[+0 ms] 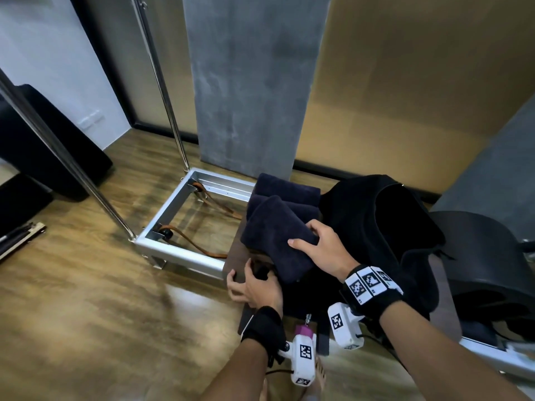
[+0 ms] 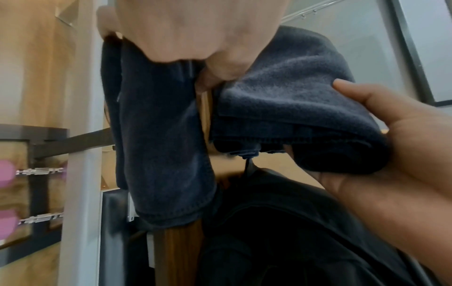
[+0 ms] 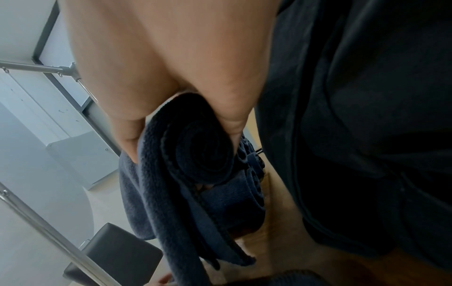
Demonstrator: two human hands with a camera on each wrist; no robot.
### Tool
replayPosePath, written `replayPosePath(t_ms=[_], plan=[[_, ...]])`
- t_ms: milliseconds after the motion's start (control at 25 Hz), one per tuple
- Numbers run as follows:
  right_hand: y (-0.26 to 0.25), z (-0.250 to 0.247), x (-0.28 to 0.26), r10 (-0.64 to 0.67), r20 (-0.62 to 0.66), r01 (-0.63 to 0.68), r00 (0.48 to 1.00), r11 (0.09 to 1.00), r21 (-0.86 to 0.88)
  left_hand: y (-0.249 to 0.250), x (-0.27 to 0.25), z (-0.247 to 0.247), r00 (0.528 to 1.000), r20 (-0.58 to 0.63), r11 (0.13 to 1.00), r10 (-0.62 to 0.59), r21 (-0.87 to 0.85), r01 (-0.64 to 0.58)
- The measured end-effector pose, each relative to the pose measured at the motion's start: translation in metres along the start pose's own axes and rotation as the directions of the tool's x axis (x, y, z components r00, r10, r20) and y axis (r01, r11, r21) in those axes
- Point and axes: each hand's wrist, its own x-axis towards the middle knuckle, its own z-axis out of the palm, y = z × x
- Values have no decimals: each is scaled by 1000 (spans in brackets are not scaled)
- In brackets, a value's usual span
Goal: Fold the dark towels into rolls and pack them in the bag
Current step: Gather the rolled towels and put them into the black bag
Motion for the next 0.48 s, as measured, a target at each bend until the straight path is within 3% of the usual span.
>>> replayPosePath(t_ms=[280,400,480], plan=[[2,-2,-5,42,-11,-42,999,998,51,-15,9,2,973,-171,981,153,-94,-170],[0,-3,-6,40,-2,-40,999,998,50,-13,6,-4,976,-160,964,150,-197,-180],[-3,-5,-6,32,1,-32,1000,998,49,-9,3,-15,980,-149,981,132,-125,-151]])
